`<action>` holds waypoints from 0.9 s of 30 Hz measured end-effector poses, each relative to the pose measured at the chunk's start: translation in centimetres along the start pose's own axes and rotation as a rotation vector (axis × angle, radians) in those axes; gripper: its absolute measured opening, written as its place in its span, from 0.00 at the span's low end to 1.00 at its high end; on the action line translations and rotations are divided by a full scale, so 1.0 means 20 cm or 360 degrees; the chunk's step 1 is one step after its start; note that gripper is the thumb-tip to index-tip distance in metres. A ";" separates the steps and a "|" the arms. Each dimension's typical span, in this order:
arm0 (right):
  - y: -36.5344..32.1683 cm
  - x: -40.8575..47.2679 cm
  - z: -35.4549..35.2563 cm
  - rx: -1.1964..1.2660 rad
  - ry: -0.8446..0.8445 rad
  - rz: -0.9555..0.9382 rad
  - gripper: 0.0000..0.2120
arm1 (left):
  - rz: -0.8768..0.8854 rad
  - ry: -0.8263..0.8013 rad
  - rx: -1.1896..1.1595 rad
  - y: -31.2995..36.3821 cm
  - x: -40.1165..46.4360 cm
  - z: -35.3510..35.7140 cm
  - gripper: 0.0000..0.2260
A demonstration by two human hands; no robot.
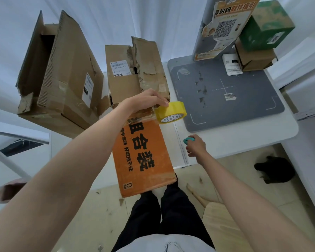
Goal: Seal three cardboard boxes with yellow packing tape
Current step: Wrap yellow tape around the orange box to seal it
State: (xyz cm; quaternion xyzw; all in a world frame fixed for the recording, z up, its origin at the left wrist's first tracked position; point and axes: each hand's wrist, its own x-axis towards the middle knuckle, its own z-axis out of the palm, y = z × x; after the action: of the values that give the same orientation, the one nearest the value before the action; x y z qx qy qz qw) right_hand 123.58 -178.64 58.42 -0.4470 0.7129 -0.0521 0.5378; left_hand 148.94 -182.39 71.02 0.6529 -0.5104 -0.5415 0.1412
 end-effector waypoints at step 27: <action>-0.49 -0.02 0.01 -0.0217 0.0049 -0.1399 0.15 | 0.0183 0.0577 0.0702 -0.13 -0.15 0.14 0.11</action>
State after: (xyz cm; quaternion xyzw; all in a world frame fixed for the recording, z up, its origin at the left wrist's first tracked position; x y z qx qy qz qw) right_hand 129.50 -184.02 64.10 -0.7413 0.4648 -0.2352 0.4232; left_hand 148.28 -177.76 69.74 0.7240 -0.6184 -0.2831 0.1151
